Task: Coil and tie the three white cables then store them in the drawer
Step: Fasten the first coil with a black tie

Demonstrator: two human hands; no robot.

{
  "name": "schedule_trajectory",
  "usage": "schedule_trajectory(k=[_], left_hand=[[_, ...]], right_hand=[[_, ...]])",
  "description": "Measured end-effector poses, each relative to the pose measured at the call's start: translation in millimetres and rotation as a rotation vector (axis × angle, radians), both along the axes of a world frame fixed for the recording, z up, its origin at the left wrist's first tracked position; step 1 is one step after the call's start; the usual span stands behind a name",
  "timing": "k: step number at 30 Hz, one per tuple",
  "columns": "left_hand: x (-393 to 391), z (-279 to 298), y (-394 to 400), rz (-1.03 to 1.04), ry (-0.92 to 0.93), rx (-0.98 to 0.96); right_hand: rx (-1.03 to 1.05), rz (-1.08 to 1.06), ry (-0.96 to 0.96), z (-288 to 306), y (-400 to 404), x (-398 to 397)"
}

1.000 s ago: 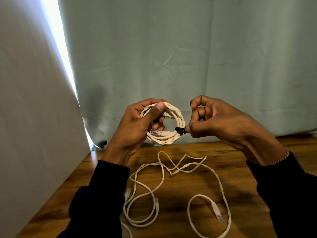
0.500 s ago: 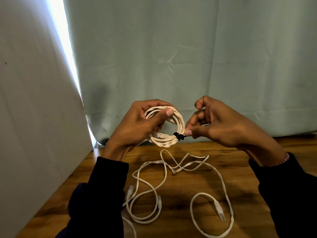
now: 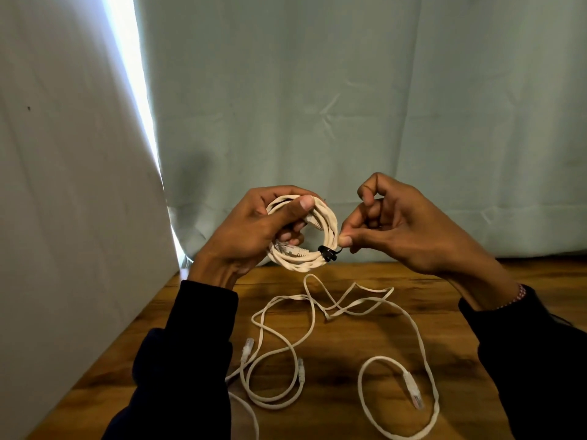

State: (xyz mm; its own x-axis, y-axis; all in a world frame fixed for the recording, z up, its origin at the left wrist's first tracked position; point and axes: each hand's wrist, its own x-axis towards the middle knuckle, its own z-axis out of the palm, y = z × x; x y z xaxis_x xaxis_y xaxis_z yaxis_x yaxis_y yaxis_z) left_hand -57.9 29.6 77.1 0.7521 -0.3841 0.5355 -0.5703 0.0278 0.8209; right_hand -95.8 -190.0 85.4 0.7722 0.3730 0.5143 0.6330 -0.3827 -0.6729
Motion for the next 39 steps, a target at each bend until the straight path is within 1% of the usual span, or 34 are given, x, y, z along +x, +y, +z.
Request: schedule_trajectory(k=[4,8,12,21,24,33,39], left_hand=[[0.3,-1.6,-0.2,-0.03,0.035,-0.06],[1.2,-2.0,0.8,-0.061,0.044,-0.106],[2.1,-0.6,3.7,-0.042,0.031,-0.11],[4.1,-0.1,2.8,-0.001,0.04,-0.169],[4.2,-0.3,2.6,0.004,0.048,-0.164],[3.6,-0.5,1.7,-0.012,0.034,-0.093],[2.6,-1.8,0.6,-0.049,0.064,-0.119]], right_hand=[[0.048,-0.017,0.018,-0.4,2.5,0.4],[0.101,-0.07,-0.029,-0.9,3.4,1.3],[0.129,-0.039,-0.051,-1.2,3.8,2.1],[0.053,0.022,0.042,1.9,-7.5,0.3],[0.059,0.05,0.08,0.4,-6.7,2.6],[0.051,0.125,0.105,-5.2,-4.6,9.1],[0.078,0.074,0.089,-7.5,-3.2,13.1]])
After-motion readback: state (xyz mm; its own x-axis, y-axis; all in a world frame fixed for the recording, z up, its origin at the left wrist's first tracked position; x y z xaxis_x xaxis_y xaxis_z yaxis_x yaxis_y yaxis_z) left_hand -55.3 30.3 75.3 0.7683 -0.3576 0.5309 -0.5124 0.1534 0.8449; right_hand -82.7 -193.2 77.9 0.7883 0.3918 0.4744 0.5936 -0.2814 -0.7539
